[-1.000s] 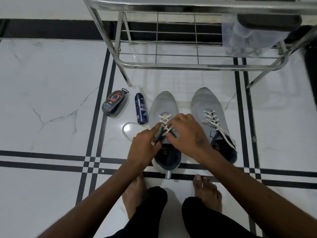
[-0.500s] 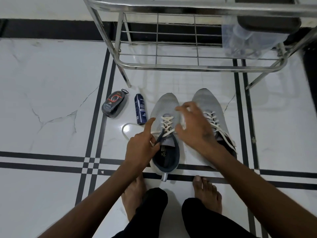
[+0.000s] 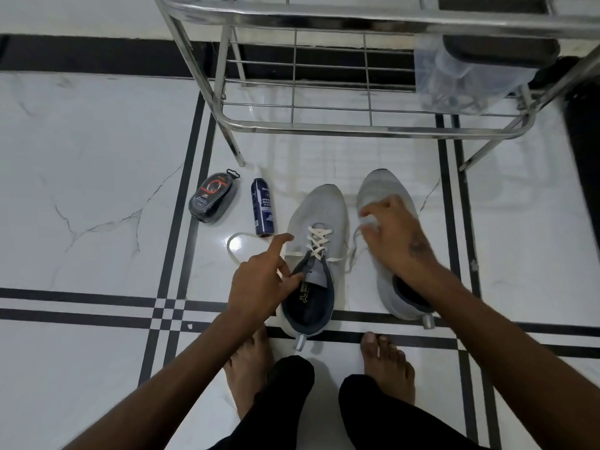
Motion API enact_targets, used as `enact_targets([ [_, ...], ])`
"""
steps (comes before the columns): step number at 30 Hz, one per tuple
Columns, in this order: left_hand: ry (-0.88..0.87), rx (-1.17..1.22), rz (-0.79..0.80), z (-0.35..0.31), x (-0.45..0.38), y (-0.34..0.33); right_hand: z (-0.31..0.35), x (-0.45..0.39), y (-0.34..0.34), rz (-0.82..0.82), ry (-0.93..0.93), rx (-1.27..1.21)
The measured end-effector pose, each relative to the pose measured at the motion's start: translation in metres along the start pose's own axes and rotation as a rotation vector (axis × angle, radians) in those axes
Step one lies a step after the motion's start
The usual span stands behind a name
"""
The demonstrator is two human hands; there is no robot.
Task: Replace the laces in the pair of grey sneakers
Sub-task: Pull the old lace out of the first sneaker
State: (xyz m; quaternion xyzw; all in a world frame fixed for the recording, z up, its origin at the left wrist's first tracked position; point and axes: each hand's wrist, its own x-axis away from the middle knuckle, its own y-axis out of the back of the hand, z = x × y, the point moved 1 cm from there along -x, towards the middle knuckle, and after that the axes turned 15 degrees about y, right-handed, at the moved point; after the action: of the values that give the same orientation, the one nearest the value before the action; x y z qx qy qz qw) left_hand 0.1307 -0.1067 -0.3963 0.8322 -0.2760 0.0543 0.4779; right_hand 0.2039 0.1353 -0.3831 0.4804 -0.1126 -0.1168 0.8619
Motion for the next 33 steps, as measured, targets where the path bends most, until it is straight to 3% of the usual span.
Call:
enact_targets([
  [3,-0.164,-0.061,-0.196,-0.011,-0.004,0.004,0.024,0.012,-0.025,0.303,0.058,-0.152],
  [6,-0.295,-0.129,-0.115,-0.030,-0.021,0.001,0.033,0.017,-0.043,0.502,0.090,-0.211],
  [8,-0.281,-0.303,-0.024,-0.041,-0.033,-0.006,0.031,0.020,-0.050,0.501,0.082,-0.224],
  [12,-0.331,-0.625,0.007,-0.051,-0.043,-0.015,0.027,0.021,-0.056,0.449,0.068,-0.243],
  [16,-0.375,-0.577,0.003,-0.051,-0.042,-0.020,0.023,0.022,-0.056,0.445,0.079,-0.248],
  [18,-0.212,-0.248,0.015,-0.038,-0.041,-0.014,0.019,0.022,-0.054,0.437,0.074,-0.253],
  [21,0.352,0.446,0.131,-0.016,-0.038,-0.010,0.016,0.024,-0.051,0.448,0.062,-0.273],
  [23,0.556,0.591,0.098,-0.013,-0.035,-0.012,0.017,0.025,-0.052,0.472,0.066,-0.252],
  [24,0.512,0.535,0.026,-0.014,-0.035,-0.012,0.018,0.025,-0.052,0.486,0.065,-0.237],
  [26,0.152,0.259,-0.128,-0.020,-0.035,-0.007,0.020,0.025,-0.054,0.492,0.062,-0.224],
  [28,-0.282,-0.063,-0.117,-0.030,-0.038,-0.004,0.020,0.025,-0.053,0.485,0.070,-0.224],
  [29,-0.402,-0.226,-0.057,-0.036,-0.038,-0.004,0.019,0.025,-0.053,0.481,0.075,-0.226],
  [31,-0.407,-0.463,0.023,-0.045,-0.037,-0.008,0.020,0.025,-0.053,0.477,0.079,-0.227],
  [33,-0.331,-0.534,-0.014,-0.051,-0.041,-0.005,0.020,0.024,-0.051,0.475,0.077,-0.224],
])
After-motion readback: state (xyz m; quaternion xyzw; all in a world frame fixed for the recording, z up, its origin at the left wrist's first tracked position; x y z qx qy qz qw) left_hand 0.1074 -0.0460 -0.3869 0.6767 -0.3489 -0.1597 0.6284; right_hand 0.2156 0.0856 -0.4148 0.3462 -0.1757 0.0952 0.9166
